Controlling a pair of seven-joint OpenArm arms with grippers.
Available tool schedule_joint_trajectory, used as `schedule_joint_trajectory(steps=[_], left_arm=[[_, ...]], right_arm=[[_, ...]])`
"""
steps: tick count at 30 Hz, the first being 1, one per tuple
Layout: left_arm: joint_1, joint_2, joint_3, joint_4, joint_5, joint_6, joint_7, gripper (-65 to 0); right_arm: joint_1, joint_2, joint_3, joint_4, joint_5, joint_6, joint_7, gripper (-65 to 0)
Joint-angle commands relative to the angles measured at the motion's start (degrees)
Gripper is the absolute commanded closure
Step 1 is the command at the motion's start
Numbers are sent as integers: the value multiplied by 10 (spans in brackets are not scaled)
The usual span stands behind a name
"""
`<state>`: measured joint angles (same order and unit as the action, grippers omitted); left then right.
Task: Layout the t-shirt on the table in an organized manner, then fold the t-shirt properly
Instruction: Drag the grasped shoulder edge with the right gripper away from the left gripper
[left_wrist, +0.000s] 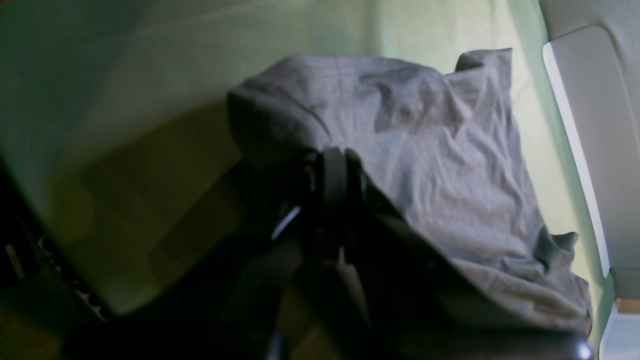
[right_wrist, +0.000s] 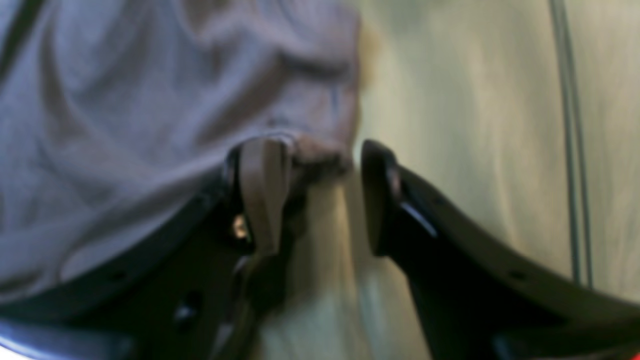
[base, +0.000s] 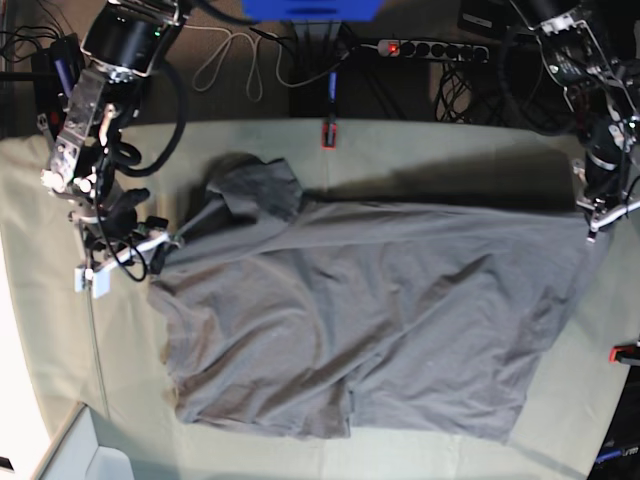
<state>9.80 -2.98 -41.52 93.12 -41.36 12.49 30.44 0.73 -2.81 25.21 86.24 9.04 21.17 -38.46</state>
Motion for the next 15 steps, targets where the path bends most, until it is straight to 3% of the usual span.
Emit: schedule_joint_trajectory(steps=[1,3,8,12,15], left_arm=[[-4,-8,0,13,0,-2,-10,-1],[-4,-8,0,13,0,-2,-10,-1],[-5,-7,-1,13,0,-2,-10,-1],[-4,-7,-3,13,0,-2,-10,-1],[-4,-7,-3,13,0,-2,-10,-1]], right_arm=[[-8,3,0,20,6,13,11,-289],[-31,1,-2,41,6,13,13,-291],[-88,-37,-4,89,6,13,15,-292],[-100,-56,-4,87,6,55,11,-292],[-100,-60,-19,86,6,58,11,-292]])
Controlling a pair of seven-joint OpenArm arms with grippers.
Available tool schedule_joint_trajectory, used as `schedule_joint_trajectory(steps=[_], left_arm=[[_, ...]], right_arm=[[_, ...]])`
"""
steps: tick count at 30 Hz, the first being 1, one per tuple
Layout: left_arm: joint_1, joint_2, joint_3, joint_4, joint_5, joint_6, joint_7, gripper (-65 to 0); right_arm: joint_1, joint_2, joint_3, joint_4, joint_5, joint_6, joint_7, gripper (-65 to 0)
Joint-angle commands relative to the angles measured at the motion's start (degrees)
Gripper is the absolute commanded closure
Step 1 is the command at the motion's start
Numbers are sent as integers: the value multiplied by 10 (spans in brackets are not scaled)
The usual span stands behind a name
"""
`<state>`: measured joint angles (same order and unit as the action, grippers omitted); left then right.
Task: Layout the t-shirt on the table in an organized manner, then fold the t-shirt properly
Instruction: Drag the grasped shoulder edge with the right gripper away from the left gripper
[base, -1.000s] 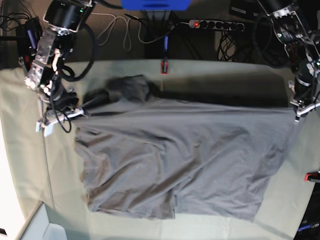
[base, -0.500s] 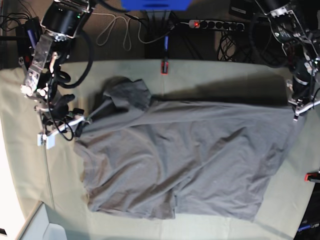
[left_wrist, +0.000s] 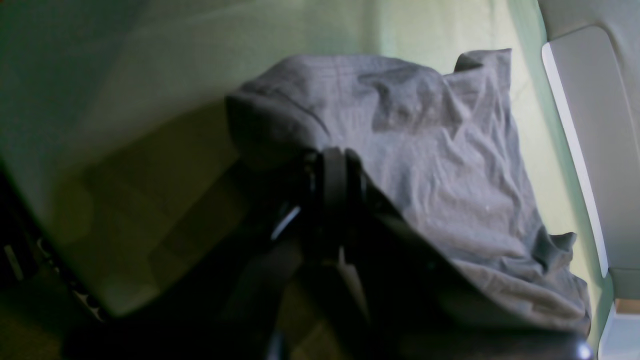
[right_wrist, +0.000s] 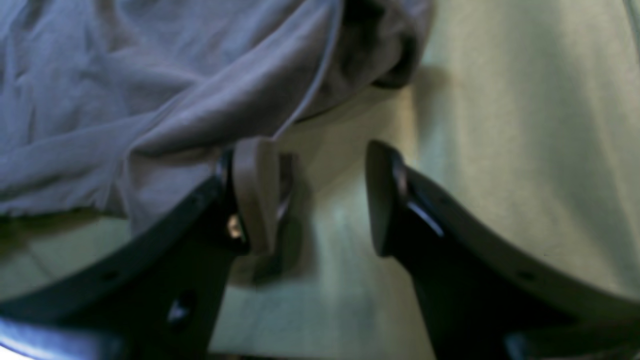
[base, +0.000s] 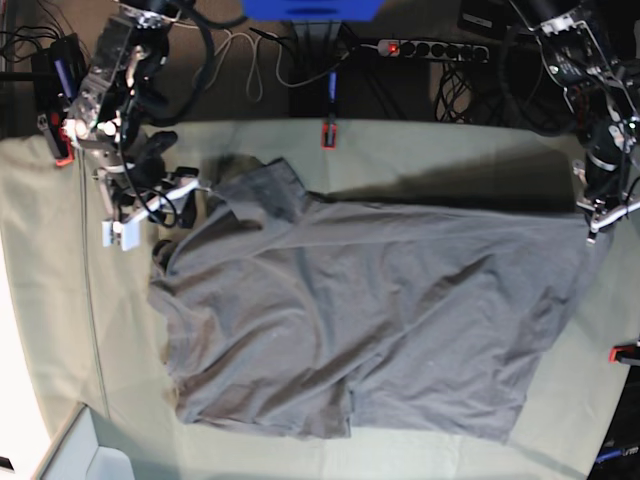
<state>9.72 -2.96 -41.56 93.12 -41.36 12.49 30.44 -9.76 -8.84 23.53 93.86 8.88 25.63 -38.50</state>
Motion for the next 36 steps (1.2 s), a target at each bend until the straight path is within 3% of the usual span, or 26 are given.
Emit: schedule_joint_trajectory(steps=[1,8,28,36], left_arm=[[-3,-7,-2,13,0,-2,-10,-1],[-3,-7,-2,13,0,-2,-10,-1],[-3,-9,-3,13,0,-2,-10,-1],[-5,-16,-3,13,0,-2,-10,-1]], right_arm=[[5,0,-14,9,7,13,11,-292],[1,0,-70,-8,5,12,14,-291],[80,33,-68,-158,5,12,16,-287],[91,53,-66,-161,7,12,16,-287]])
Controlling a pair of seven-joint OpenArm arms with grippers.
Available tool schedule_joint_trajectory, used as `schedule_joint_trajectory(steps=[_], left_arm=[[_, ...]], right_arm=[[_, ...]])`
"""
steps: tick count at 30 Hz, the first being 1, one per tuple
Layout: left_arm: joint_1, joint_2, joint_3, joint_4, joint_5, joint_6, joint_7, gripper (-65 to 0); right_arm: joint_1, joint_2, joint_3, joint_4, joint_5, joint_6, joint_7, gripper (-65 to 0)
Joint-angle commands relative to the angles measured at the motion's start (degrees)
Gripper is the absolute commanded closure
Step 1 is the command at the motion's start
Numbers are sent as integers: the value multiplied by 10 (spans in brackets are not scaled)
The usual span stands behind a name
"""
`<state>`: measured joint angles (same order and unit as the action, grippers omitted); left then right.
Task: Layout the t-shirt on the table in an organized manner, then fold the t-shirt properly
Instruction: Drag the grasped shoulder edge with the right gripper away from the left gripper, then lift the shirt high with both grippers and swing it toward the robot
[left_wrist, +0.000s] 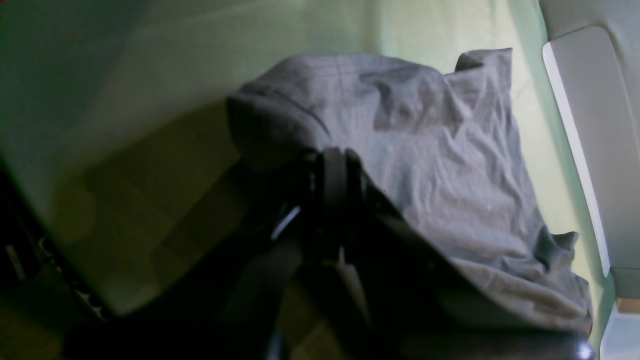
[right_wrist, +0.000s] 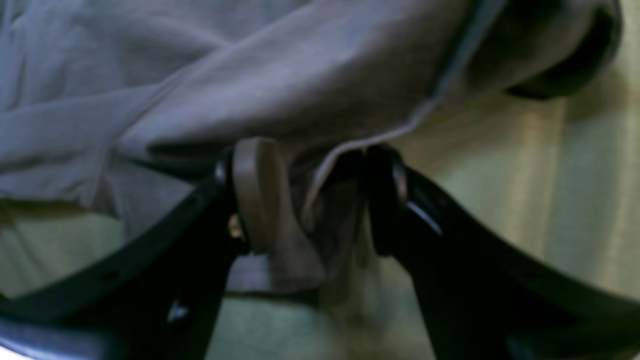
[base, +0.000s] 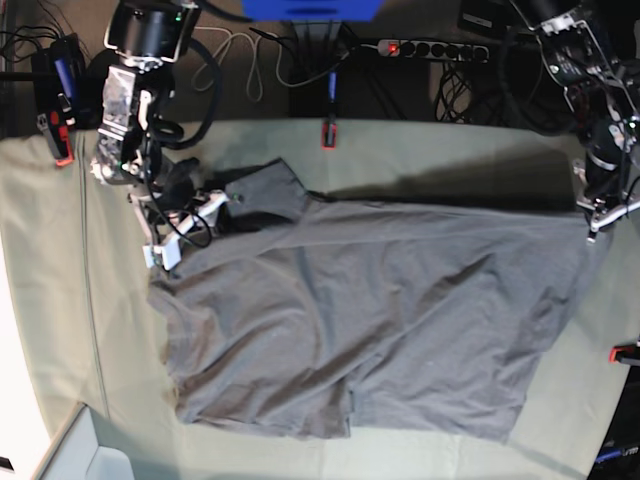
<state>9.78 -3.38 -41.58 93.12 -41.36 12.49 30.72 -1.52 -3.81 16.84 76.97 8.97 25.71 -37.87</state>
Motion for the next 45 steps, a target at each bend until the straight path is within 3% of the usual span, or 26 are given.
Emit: schedule_joint_trajectory(steps=[1,4,11,17,19,21,22,29,34,38,45], left_arm=[[-8,-13,-3,13,0,-2,-13,-1],[-9,-15,-3,13,0,-2,-14,-1],[-16,-15,-3,13,0,-2,-14,-1],[-16,-15,-3,13,0,-2,-14,-1],[-17,-15,-3,12,0,-2,-14,-1],[-17,-15,-3,12,0,-2,-14,-1],[-17,-15,-3,12,0,-2,-14,-1],[-9,-11,-3,12,0,-2,-13,-1],[20,-9,0,20,-4,-2,-13,-1],[51,-10,0,32,-48,-2,-13,-1],[111,-14,-2,87,-84,-2,-13,-1]], right_arm=[[9,6,1,8,6,11,10,-287],[9,10,4,8,6,11,10,-281],[6,7,1,7,6,11,10,-178],[6,-2,-1,-23,6,12,10,-155],[6,-2,1,-35,6,13,10,-107],[3,-2,3,-37,6,13,10,-8],[2,-1,3,-37,6,13,10,0],[-64,17,6,66,7,14,11,0],[-141,3,30,185,7,15,48,0],[-200,-12,37,269,11,15,81,0],[-296,-14,34,323,97,15,142,0]])
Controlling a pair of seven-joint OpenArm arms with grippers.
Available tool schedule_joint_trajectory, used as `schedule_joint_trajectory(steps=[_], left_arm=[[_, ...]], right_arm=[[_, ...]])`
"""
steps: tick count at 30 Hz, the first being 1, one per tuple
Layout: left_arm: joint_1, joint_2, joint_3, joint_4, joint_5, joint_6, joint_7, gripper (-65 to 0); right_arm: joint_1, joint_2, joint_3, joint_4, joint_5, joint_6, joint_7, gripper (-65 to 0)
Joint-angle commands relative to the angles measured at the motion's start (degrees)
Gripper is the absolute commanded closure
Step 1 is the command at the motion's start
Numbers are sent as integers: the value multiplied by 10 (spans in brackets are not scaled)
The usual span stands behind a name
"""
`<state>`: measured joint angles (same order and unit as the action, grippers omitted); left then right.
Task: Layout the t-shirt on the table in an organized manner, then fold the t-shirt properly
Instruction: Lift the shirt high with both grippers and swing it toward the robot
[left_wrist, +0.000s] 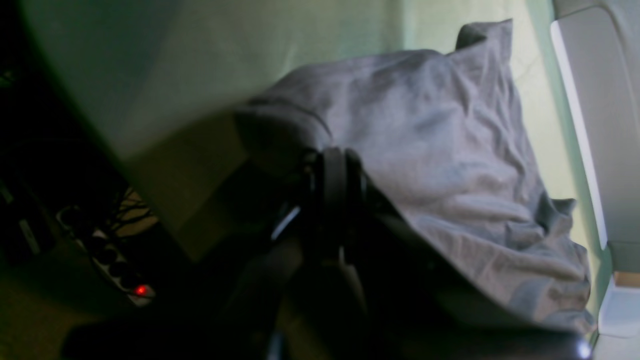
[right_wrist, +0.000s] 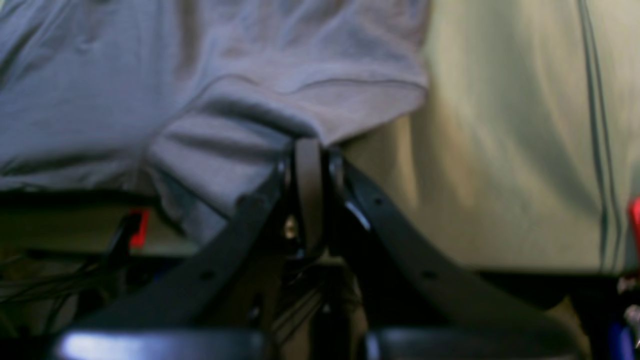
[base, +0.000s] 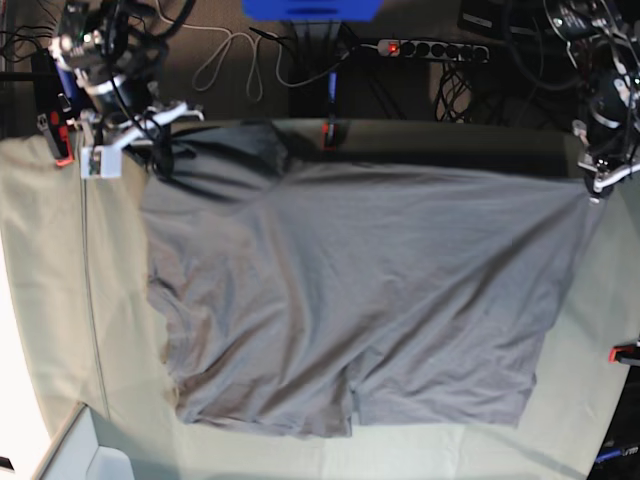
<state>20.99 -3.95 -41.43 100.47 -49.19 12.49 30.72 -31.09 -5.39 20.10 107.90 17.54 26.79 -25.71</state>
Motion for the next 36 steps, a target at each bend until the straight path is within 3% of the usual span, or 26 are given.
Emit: schedule_joint_trajectory(steps=[1,5,8,13,16,21,24,31,36], left_arm=[[4,-8,-5,20,-5,-2,-13,-1],[14,-8,-5,34,-1,-2,-16,-1],[6,-9,-5,30,0,-2,-18,-1],[-81,-13,-1,20,4,-2,-13,-1],[-160,-37,31,-21,23,-1,-12,-1],[-311,-87,119,-108,67,-1,-13,-1],[-401,-102,177,-152,85,-1,-13,-1],[-582,-109,311,-235,130,-1,-13,-1],[-699,-104,387,-281,142,-1,-18,-1]], right_arm=[[-10,2,3,13,30,4,32,0],[-39,3,0,12,94,4,90,0],[-35,4,0,12,99,4,105,0],[39,18,1,9,99,4,101,0],[120,38,-2,0,98,4,73,0],[315,84,3,-65,98,4,-55,0],[427,116,0,-130,97,4,-95,0],[609,167,-15,-256,65,4,-98,0],[758,204,-71,-343,63,4,-46,0]])
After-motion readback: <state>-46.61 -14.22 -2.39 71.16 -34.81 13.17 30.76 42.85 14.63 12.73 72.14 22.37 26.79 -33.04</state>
